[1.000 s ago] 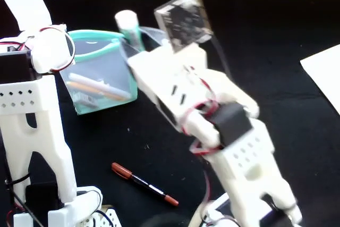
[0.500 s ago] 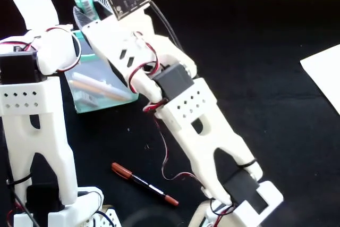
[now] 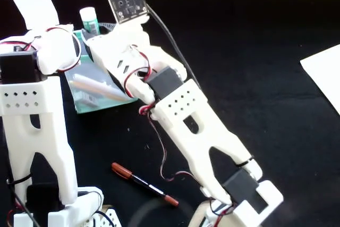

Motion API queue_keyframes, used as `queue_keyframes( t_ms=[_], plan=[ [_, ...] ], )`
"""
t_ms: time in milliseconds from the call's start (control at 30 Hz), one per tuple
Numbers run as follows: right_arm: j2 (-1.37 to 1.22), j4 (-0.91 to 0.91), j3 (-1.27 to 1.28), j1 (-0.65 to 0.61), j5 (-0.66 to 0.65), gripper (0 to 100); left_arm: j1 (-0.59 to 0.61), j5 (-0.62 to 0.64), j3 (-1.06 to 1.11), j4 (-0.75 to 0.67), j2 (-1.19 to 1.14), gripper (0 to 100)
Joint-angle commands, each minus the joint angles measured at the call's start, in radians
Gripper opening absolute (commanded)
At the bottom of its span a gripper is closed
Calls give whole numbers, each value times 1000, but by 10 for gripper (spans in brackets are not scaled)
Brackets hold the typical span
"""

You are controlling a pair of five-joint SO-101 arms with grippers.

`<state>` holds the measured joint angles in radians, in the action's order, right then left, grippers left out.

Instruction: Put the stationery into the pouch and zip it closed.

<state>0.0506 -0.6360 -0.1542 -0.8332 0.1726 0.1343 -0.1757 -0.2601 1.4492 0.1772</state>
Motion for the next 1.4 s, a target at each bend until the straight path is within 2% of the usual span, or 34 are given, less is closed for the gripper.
queue_keyframes(
  t_ms=[0,100,233,300,600,700,767,933,1033,1100,1200,1367],
  plan=[
    [4,73,54,-8,3,9,-36,5,22,-2,-16,6],
    [10,81,77,-10,3,35,-36,5,22,-2,-16,6],
    [13,74,77,-12,3,211,-36,5,22,-2,-18,6],
    [13,74,77,-21,3,259,-36,5,22,-2,-18,6],
    [81,61,71,-12,9,259,-36,5,22,-2,-18,6],
    [137,-13,-8,64,11,259,-36,5,21,-2,-18,6],
    [173,-119,-94,159,11,259,-36,5,21,-2,-18,6],
    [232,-410,-257,529,97,259,-35,5,21,-2,-18,6],
    [234,-562,-246,687,46,259,-35,5,21,-2,-18,6],
    [220,-667,-197,711,-38,259,-35,5,21,-2,-18,6],
    [196,-774,-70,680,-213,259,-33,5,16,-3,-18,6],
    [193,-799,206,556,-345,208,39,6,21,-43,-16,6]
  ],
)
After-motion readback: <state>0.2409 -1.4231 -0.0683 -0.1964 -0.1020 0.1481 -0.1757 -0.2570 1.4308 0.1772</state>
